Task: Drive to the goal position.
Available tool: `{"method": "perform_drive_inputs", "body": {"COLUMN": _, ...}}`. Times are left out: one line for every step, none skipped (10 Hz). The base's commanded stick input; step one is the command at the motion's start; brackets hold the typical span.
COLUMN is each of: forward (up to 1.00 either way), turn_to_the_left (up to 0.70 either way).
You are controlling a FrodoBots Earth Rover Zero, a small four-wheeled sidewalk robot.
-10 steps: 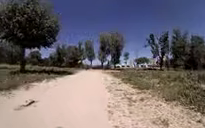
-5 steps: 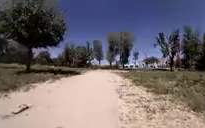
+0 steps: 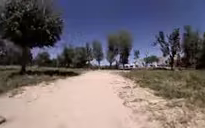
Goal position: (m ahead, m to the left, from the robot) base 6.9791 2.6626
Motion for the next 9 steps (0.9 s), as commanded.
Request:
{"method": "perform_drive_inputs", "body": {"forward": 0.85, "turn_to_the_left": 0.18}}
{"method": "perform_drive_inputs", "body": {"forward": 0.85, "turn_to_the_left": 0.0}}
{"method": "perform_drive_inputs", "body": {"forward": 0.85, "turn_to_the_left": 0.0}}
{"method": "perform_drive_inputs", "body": {"forward": 0.85, "turn_to_the_left": 0.0}}
{"method": "perform_drive_inputs", "body": {"forward": 0.85, "turn_to_the_left": 0.0}}
{"method": "perform_drive_inputs", "body": {"forward": 0.85, "turn_to_the_left": 0.0}}
{"method": "perform_drive_inputs", "body": {"forward": 0.85, "turn_to_the_left": 0.0}}
{"method": "perform_drive_inputs", "body": {"forward": 0.85, "turn_to_the_left": 0.0}}
{"method": "perform_drive_inputs", "body": {"forward": 0.85, "turn_to_the_left": 0.0}}
